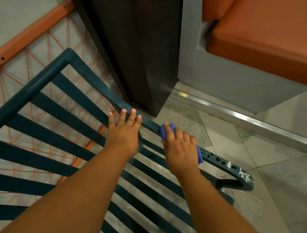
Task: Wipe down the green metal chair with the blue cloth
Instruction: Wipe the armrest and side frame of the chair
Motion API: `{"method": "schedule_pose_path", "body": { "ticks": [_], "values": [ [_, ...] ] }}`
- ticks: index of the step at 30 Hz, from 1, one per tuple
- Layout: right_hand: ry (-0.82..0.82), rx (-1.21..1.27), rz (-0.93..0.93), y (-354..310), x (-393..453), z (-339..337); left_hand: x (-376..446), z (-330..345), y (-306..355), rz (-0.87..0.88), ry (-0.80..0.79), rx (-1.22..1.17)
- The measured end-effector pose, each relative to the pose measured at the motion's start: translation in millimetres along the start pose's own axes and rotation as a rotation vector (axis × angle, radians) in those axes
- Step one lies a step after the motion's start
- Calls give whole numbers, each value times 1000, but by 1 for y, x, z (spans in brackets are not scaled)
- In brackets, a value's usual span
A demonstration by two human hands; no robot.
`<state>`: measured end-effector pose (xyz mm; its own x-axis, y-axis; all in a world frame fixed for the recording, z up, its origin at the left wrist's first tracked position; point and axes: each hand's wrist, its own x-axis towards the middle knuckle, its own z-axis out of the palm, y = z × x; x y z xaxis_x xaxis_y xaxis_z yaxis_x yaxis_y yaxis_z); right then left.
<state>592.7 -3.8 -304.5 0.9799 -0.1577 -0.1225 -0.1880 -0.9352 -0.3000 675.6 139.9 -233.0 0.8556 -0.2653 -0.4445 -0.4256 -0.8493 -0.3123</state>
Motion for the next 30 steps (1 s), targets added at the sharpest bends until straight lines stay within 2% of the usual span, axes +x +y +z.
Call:
{"method": "schedule_pose_path", "body": {
  "ticks": [6, 9, 11, 16, 18, 19, 23, 30],
  "values": [
    [-8, 44, 191, 5, -4, -14, -1, 4, -5, 41, 20, -65],
    [-65, 107, 102, -18, 15, -12, -5, 10, -10, 17, 70, -149],
    [-39, 177, 43, -36, 30, -9, -11, 14, -13, -61, 117, -201],
    [103, 758, -39, -88, 71, -20, -21, 28, -28, -255, 222, -272],
    [111, 835, -133, -111, 86, -26, -26, 34, -33, -293, 202, -267],
    [91, 791, -191, -122, 93, -29, -28, 38, -35, -299, 189, -264],
    [-18, 319, -320, -133, 105, -23, -36, 47, -39, -298, 167, -209],
    [9, 13, -222, -77, 61, 5, -32, 36, -29, -255, 208, -291]
  ]
}}
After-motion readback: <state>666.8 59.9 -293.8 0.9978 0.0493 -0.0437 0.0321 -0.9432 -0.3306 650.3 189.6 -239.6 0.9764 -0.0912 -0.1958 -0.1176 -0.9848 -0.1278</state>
